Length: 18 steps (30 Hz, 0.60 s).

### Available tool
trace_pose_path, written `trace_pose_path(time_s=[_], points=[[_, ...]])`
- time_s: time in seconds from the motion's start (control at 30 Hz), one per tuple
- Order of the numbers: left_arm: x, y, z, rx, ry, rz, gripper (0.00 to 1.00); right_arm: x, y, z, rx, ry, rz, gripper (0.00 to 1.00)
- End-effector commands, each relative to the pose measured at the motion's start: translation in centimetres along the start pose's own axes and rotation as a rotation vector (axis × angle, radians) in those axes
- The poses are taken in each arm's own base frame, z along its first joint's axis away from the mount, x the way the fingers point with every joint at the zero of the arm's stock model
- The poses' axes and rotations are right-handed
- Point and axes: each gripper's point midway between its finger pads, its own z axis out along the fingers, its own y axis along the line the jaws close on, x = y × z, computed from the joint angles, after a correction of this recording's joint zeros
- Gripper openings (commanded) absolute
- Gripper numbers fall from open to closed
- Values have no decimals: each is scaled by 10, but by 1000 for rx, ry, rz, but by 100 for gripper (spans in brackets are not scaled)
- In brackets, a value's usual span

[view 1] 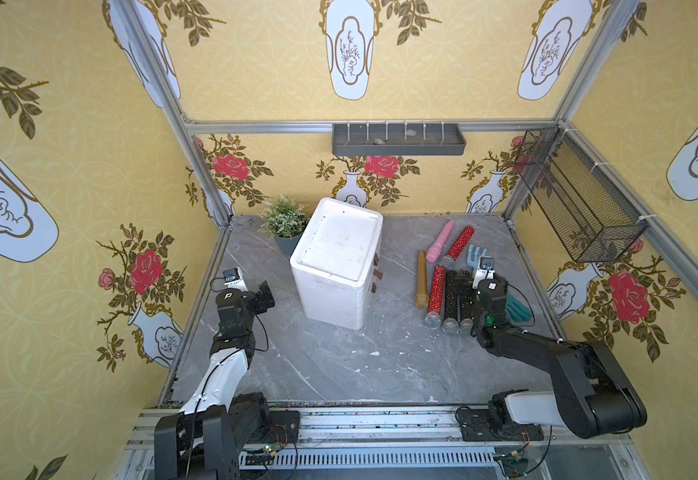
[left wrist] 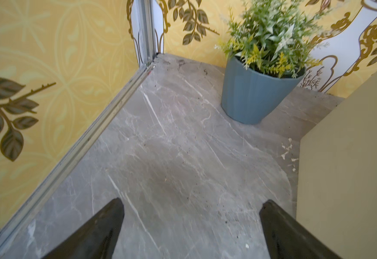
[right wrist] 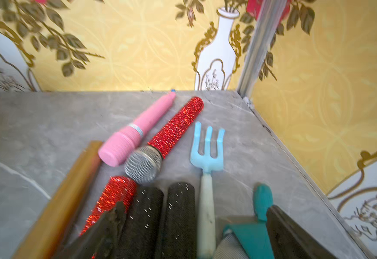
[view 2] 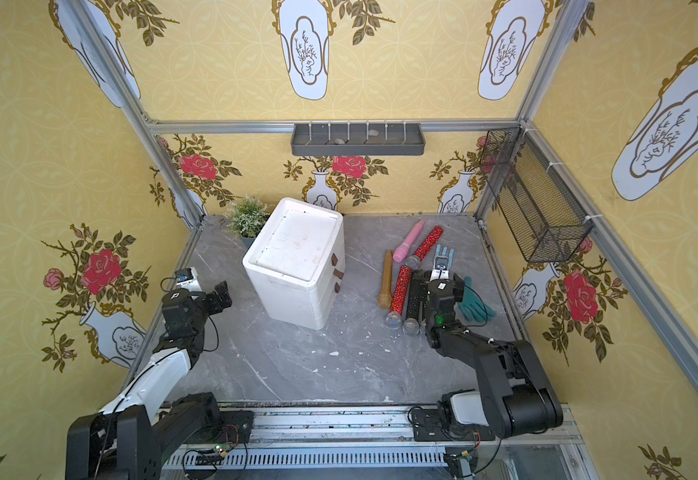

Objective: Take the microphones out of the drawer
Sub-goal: Reset both arms

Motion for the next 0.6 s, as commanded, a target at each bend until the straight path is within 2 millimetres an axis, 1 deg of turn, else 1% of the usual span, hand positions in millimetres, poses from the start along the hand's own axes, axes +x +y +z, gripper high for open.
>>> trace_pose_path(time_s=[0.0, 0.07, 0.13, 0.17, 0.27, 0.3, 0.33, 0.4, 0.43, 0.5, 0.53, 0.57], points=[[-40, -12, 1, 57, -180, 55, 100, 19, 0, -2, -14, 108, -18, 98], [-44, -14, 3, 70, -235, 51, 100, 19, -6, -4, -6, 103, -32, 98], [-37, -14, 12, 81, -241, 19, 100, 13, -18, -5, 44, 58, -25, 98], [-29, -14, 17, 89, -228, -2, 100, 17, -22, -4, 50, 82, -16, 98], [-8, -31, 30, 162, -161, 1, 100, 52, -33, -4, 63, 193, 15, 98], [-6, -38, 32, 169, -160, 28, 100, 60, -36, -6, 62, 196, 38, 98], [-6, -44, 33, 181, -157, 59, 100, 57, -34, -8, 36, 141, 42, 98], [-6, -51, 31, 187, -163, 95, 100, 50, -29, -9, 10, 84, -18, 98], [-9, -51, 29, 178, -174, 97, 100, 51, -40, -6, 47, 63, 12, 98], [-18, -45, 21, 141, -207, 80, 100, 59, -53, -2, 47, 64, 75, 98], [-24, -41, 15, 120, -225, 71, 100, 63, -54, -3, 9, 98, 108, 98], [-30, -38, 9, 105, -239, 62, 100, 63, -55, -7, -30, 73, 132, 98]])
